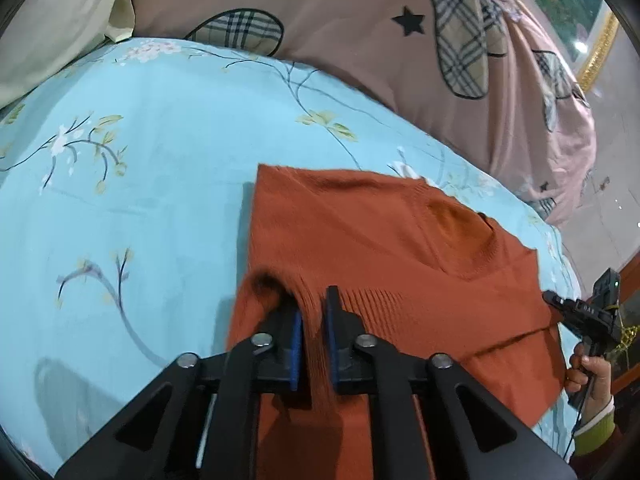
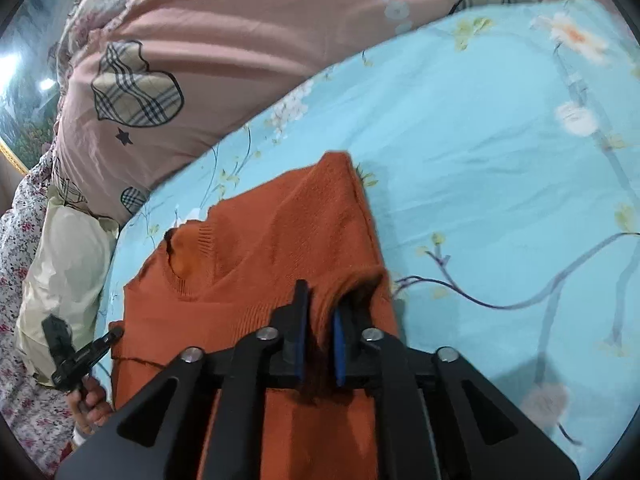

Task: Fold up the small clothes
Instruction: 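Lower the hem onto the collar and open both grippers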

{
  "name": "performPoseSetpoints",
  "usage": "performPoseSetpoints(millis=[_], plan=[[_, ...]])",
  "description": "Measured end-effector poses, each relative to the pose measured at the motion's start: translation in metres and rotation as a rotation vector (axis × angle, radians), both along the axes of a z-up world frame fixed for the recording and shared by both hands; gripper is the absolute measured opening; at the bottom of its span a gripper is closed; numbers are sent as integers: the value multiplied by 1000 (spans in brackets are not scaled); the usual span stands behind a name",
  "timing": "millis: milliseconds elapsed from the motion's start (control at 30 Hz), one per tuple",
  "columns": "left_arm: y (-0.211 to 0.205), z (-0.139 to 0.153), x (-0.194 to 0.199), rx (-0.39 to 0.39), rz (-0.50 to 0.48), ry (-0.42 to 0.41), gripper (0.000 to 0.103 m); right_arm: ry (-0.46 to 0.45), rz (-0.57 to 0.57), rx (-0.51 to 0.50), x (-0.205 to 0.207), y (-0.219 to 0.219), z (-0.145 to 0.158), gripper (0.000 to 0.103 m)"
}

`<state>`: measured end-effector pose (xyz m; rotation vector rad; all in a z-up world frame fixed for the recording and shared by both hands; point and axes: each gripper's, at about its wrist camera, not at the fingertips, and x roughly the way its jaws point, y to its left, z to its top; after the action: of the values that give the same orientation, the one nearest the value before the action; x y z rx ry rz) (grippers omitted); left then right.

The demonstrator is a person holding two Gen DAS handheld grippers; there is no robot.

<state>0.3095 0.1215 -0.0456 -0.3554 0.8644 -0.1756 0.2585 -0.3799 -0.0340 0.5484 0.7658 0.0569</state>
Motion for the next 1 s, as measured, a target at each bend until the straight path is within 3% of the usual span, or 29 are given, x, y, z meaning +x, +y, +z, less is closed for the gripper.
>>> performPoseSetpoints(millis=[133, 200, 333, 400, 500, 567, 667, 833, 1000], plan=[[-23, 7, -39, 16, -68, -15, 25, -71, 42, -63, -29, 21, 17, 31], [-47, 2, -58, 25, -134, -3, 29, -86, 189, -72, -38, 49, 17, 31], [-96, -12, -73, 64, -276, 35, 30, 37, 486, -197, -29, 116, -7, 31], [-116, -16, -67, 139, -304, 39, 36, 76, 516, -266, -20, 128, -16, 31], [-117, -15, -45, 146, -304, 46, 36, 65, 477, -304, -1, 120, -16, 30], [-110, -14, -22, 153, -271, 48, 32, 60, 389, -341, 19, 103, -11, 30], [-97, -8, 13, 164, -213, 41, 27, 31, 262, -322, 41, 77, 0, 30], [-67, 7, 57, 218, -55, -16, 28, -12, 49, -250, 59, 31, 13, 30], [-32, 6, 51, 159, 44, -8, 30, -27, 43, -221, 34, 35, 14, 30]])
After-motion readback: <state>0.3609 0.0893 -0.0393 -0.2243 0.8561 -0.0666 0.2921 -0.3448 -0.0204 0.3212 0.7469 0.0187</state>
